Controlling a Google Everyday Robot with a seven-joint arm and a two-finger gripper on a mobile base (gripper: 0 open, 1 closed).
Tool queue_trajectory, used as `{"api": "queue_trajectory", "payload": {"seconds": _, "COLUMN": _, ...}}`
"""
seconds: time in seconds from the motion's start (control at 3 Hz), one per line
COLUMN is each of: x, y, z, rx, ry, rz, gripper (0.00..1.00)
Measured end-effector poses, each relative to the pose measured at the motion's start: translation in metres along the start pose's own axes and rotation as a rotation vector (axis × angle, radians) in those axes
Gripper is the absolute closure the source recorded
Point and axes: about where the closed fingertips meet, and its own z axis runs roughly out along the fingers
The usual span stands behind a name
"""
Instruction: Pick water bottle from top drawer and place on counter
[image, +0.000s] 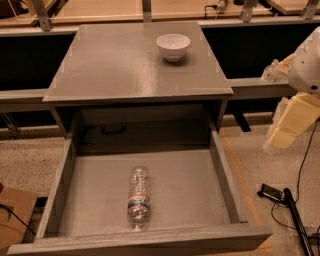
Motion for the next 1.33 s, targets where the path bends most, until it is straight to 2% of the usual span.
{"api": "queue_trajectory", "payload": {"seconds": 0.33, "x": -0.017, "y": 0.000, "z": 0.044, "rx": -0.044, "ry": -0.087, "rz": 0.172, "gripper": 0.00}}
{"api": "queue_trajectory", "payload": {"seconds": 0.67, "x": -0.052, "y": -0.004, "z": 0.107, "rx": -0.063, "ry": -0.125, "rz": 0.303, "gripper": 0.00}}
{"api": "queue_trajectory", "payload": {"seconds": 1.0, "x": -0.061, "y": -0.011, "z": 0.113, "rx": -0.051, "ry": -0.154, "rz": 0.396, "gripper": 0.00}}
{"api": "queue_trajectory", "payload": {"seconds": 1.33, "x": -0.065, "y": -0.009, "z": 0.138, "rx": -0.107, "ry": -0.145, "rz": 0.395, "gripper": 0.00}}
